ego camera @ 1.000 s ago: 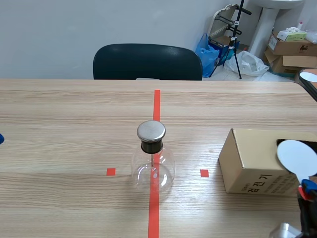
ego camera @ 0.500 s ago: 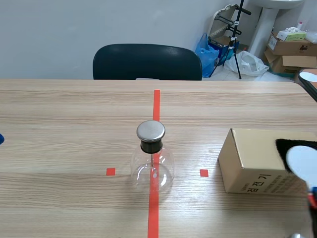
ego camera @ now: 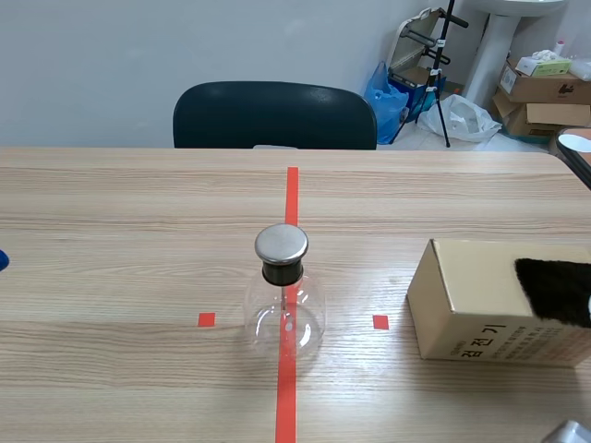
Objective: Do the electroscope experiment
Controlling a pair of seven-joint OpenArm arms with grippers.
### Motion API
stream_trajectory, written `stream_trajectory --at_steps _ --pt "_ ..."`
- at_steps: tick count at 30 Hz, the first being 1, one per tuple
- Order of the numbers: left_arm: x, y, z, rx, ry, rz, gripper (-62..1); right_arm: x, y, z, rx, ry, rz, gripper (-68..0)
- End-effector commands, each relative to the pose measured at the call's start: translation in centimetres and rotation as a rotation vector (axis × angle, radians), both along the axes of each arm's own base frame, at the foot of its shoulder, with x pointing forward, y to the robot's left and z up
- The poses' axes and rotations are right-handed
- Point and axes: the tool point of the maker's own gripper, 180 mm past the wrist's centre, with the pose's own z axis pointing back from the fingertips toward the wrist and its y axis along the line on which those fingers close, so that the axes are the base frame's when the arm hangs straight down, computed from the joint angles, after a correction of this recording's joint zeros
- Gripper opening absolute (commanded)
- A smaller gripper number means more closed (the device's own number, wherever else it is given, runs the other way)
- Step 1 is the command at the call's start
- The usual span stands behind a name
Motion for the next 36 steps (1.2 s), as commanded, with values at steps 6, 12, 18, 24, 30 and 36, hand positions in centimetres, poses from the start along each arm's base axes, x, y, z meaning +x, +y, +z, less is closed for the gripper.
stream_trajectory --at_steps 6,12,18,24,30,36 --pt "0.4 0.0 0.9 -0.026 -0.027 0.004 1.4 0.2 -1.3 1.0 -0.037 -0.046 -0.05 -66.7" --pt "0.4 0.0 0.9 -0.026 -0.026 0.004 1.4 0.6 2.6 1.2 -0.038 -0.052 0.183 -66.6" --pt "0.4 0.0 0.9 -0.026 -0.026 0.004 1.4 0.5 0.1 1.2 -0.072 -0.038 0.078 -66.7" --pt "0.4 0.0 0.9 -0.026 -0.027 0.005 1.4 0.3 -1.2 1.3 -0.054 -0.049 -0.008 -66.7" --pt "0.4 0.0 0.9 -0.026 -0.027 0.004 1.4 0.5 2.9 1.3 -0.051 -0.053 0.225 -66.7" --pt "0.4 0.0 0.9 -0.026 -0.027 0.004 1.4 0.6 -0.1 1.1 -0.079 -0.034 0.059 -66.7"
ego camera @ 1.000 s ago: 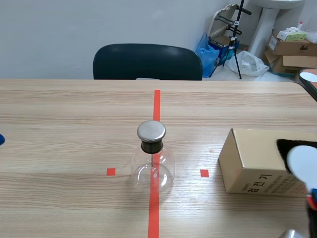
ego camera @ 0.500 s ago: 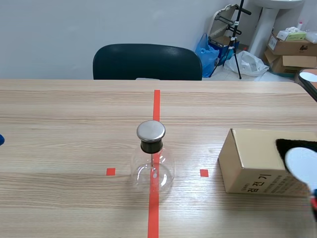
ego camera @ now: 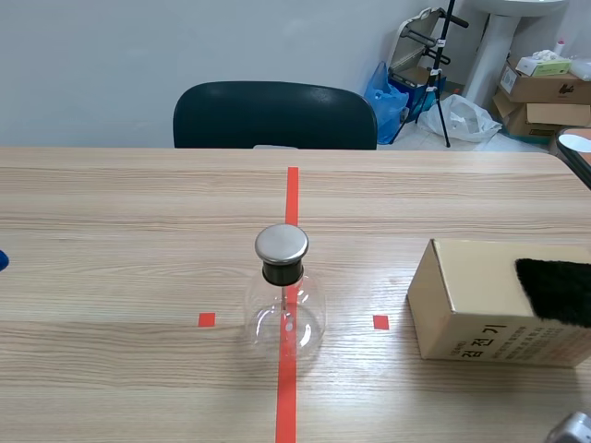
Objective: Do the electroscope experiment
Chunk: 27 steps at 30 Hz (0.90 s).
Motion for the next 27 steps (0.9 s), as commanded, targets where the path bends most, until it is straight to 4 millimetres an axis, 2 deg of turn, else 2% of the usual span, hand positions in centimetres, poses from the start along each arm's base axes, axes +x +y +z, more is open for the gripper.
stream_trajectory --at_steps 1,2,3,4,6,7,8,11,12,13,15,16,17,20,21,22,25,26,27 --pt "0.4 0.0 0.9 -0.025 -0.027 0.004 1.4 0.2 3.0 0.8 -0.039 -0.031 0.197 -66.6" --pt "0.4 0.0 0.9 -0.025 -0.027 0.004 1.4 0.1 4.5 0.8 -0.027 -0.035 0.282 -66.7" --pt "0.4 0.0 0.9 -0.025 -0.027 0.004 1.4 0.0 5.1 0.9 -0.021 -0.039 0.309 -66.6" --pt "0.4 0.0 0.9 -0.025 -0.027 0.004 1.4 0.2 4.3 1.0 -0.014 -0.047 0.262 -66.7" --pt "0.4 0.0 0.9 -0.025 -0.027 0.004 1.4 0.2 1.1 1.0 -0.021 -0.047 0.075 -66.7" --pt "0.4 0.0 0.9 -0.025 -0.027 0.004 1.4 0.2 0.2 0.9 -0.032 -0.041 0.026 -66.7" --pt "0.4 0.0 0.9 -0.025 -0.027 0.004 1.4 0.2 0.3 0.9 -0.04 -0.037 0.041 -66.7" --pt "0.4 0.0 0.9 -0.025 -0.027 0.004 1.4 0.2 4.8 0.9 -0.024 -0.042 0.298 -66.6" --pt "0.4 0.0 0.9 -0.025 -0.027 0.004 1.4 0.1 5.2 1.0 -0.02 -0.044 0.32 -66.6" --pt "0.4 0.0 0.9 -0.025 -0.027 0.004 1.4 0.3 4.6 1.1 -0.015 -0.051 0.277 -66.6" --pt "0.4 0.0 0.9 -0.025 -0.027 0.004 1.4 0.4 1.5 1.0 -0.027 -0.047 0.101 -66.6" --pt "0.4 0.0 0.9 -0.025 -0.027 0.004 1.4 0.3 0.6 1.0 -0.033 -0.043 0.056 -66.6" --pt "0.4 0.0 0.9 -0.024 -0.027 0.004 1.4 0.3 1.0 0.9 -0.037 -0.04 0.082 -66.7" --pt "0.4 0.0 0.9 -0.024 -0.027 0.004 1.4 0.1 5.3 1.0 -0.022 -0.042 0.326 -66.7" --pt "0.4 0.0 0.9 -0.024 -0.027 0.004 1.4 0.1 5.5 1.0 -0.016 -0.048 0.33 -66.7" --pt "0.4 0.0 0.9 -0.024 -0.027 0.004 1.4 0.3 4.6 1.1 -0.011 -0.054 0.273 -66.6" --pt "0.4 0.0 0.9 -0.023 -0.027 0.003 1.4 0.0 -0.4 1.0 -0.027 -0.044 -0.009 -66.6" --pt "0.3 0.0 0.8 -0.022 -0.027 0.002 1.4 0.0 -0.6 0.9 -0.035 -0.04 -0.019 -66.7" --pt "0.3 0.0 0.8 -0.022 -0.027 0.002 1.4 0.1 0.4 0.8 -0.039 -0.035 0.039 -66.7"
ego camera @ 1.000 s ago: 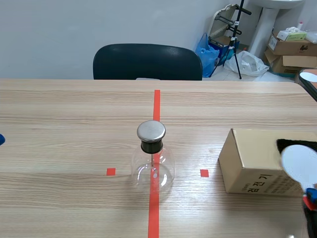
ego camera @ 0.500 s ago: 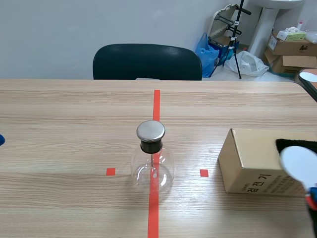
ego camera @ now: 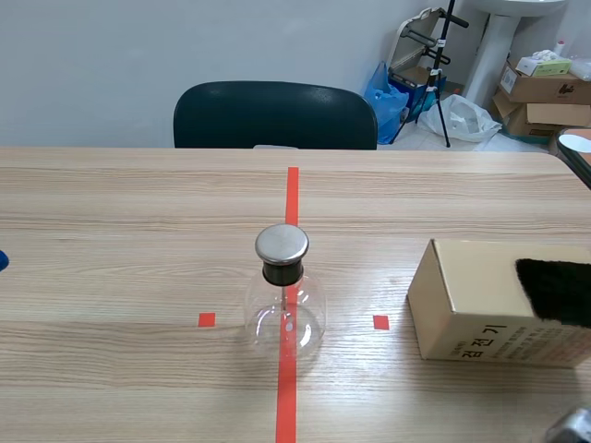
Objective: Do the electroscope experiment
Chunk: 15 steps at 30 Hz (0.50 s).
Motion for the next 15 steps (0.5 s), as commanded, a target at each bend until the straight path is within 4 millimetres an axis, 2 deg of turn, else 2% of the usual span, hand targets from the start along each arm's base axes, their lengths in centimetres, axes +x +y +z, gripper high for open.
stream_trajectory --at_steps 1,3,4,5,7,8,9,12,13,15 --pt "0.3 0.0 0.8 -0.023 -0.027 0.002 1.4 0.4 2.8 0.9 -0.052 -0.029 0.198 -66.7" --pt "0.3 0.0 0.8 -0.023 -0.027 0.002 1.4 0.1 5.9 0.9 -0.033 -0.036 0.374 -66.6" --pt "0.3 0.0 0.8 -0.023 -0.027 0.002 1.4 0.1 6.1 1.1 -0.025 -0.044 0.383 -66.6" --pt "0.3 0.0 0.8 -0.023 -0.027 0.002 1.4 0.2 5.2 1.2 -0.02 -0.052 0.329 -66.6" --pt "0.3 0.0 0.8 -0.023 -0.027 0.002 1.4 0.3 1.9 1.2 -0.03 -0.046 0.149 -66.7" --pt "0.3 0.0 0.8 -0.023 -0.027 0.002 1.4 0.2 1.2 1.0 -0.041 -0.038 0.113 -66.7" --pt "0.3 0.0 0.8 -0.023 -0.027 0.002 1.4 0.2 1.8 0.9 -0.048 -0.031 0.145 -66.6" --pt "0.3 0.0 0.8 -0.023 -0.027 0.002 1.4 0.1 6.2 1.0 -0.028 -0.041 0.388 -66.6" --pt "0.3 0.0 0.8 -0.023 -0.027 0.002 1.4 0.1 6.2 1.1 -0.023 -0.046 0.389 -66.6" --pt "0.3 0.0 0.8 -0.023 -0.027 0.002 1.4 0.3 3.6 1.1 -0.021 -0.049 0.234 -66.7"
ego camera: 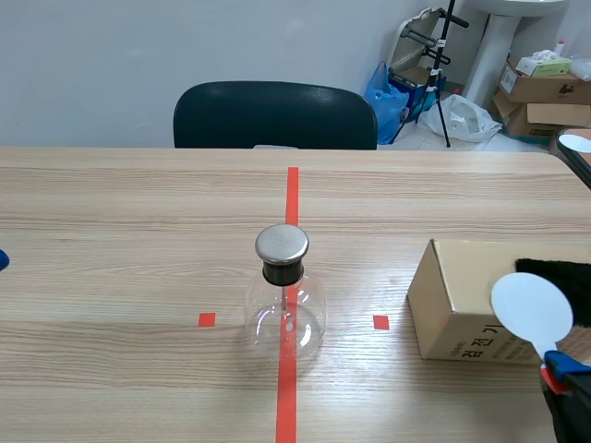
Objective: Do the electroscope experiment
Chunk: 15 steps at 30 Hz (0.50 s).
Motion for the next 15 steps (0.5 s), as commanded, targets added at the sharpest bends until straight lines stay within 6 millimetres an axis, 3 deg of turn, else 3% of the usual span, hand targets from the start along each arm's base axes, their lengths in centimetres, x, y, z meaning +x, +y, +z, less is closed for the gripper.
stream_trajectory --at_steps 1,3,6,7,11,12,15 --pt "0.3 0.0 0.8 -0.023 -0.027 0.002 1.4 0.2 -4.0 1.0 -0.042 -0.047 -0.198 -66.7" --pt "0.3 0.0 0.8 -0.023 -0.027 0.002 1.4 0.0 -4.6 0.8 -0.055 -0.038 -0.227 -66.7" --pt "0.3 0.0 0.8 -0.023 -0.027 0.002 1.4 0.1 -0.6 0.8 -0.04 -0.044 -0.008 -66.7" --pt "0.3 0.0 0.8 -0.023 -0.027 0.002 1.4 0.1 -0.4 0.9 -0.035 -0.046 0.001 -66.7" --pt "0.3 0.0 0.8 -0.023 -0.027 0.002 1.4 -0.1 -5.2 0.8 -0.047 -0.038 -0.27 -66.7" --pt "0.3 0.0 0.8 -0.023 -0.026 0.002 1.4 -0.2 -4.8 0.7 -0.051 -0.033 -0.25 -66.7" --pt "0.3 0.0 0.8 -0.023 -0.026 0.002 1.4 -0.2 -0.9 0.7 -0.038 -0.036 -0.033 -66.7"
